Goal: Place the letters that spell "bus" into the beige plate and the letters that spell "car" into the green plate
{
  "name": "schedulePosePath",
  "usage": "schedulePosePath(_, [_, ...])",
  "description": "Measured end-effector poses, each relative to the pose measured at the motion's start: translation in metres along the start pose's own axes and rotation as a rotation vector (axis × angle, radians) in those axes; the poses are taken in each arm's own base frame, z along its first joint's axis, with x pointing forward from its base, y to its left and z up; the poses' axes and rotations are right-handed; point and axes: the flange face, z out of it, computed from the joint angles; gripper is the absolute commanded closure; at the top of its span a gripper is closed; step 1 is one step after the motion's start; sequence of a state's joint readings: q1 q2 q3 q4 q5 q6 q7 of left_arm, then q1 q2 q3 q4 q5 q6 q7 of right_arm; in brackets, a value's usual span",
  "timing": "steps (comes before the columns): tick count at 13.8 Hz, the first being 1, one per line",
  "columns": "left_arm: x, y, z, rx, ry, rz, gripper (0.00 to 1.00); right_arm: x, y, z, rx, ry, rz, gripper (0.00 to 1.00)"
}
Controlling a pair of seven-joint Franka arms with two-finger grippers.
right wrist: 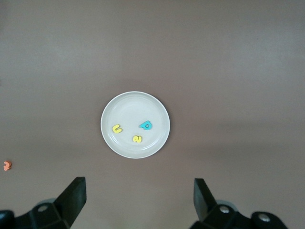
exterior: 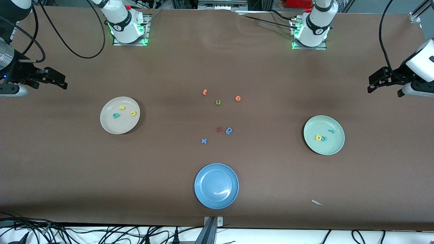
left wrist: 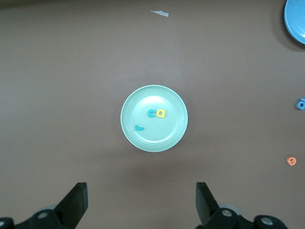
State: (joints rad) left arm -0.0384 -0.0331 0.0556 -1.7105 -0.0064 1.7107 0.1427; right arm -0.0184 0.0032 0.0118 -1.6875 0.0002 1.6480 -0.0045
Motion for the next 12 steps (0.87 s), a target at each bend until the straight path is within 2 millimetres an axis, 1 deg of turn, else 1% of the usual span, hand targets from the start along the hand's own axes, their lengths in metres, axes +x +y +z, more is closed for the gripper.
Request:
schedulePosePath(3, [0.0, 0.001, 0.0, 0.0, -0.001, 0.002, 0.0, 0.0, 0.0, 0.0, 0.0, 0.0, 0.0, 0.0])
schedulePosePath(8, [0.001, 0.016, 0.001, -0.001, -0.008, 0.029, 0.0, 0.0, 0.0, 0.0, 0.0, 0.0, -0.002, 0.0])
schedulePosePath(12, [0.001, 0.018, 0.001, -0.001, -0.009, 0.031, 0.0, 0.0, -0.001, 0.0, 0.0, 0.0, -0.004, 0.0])
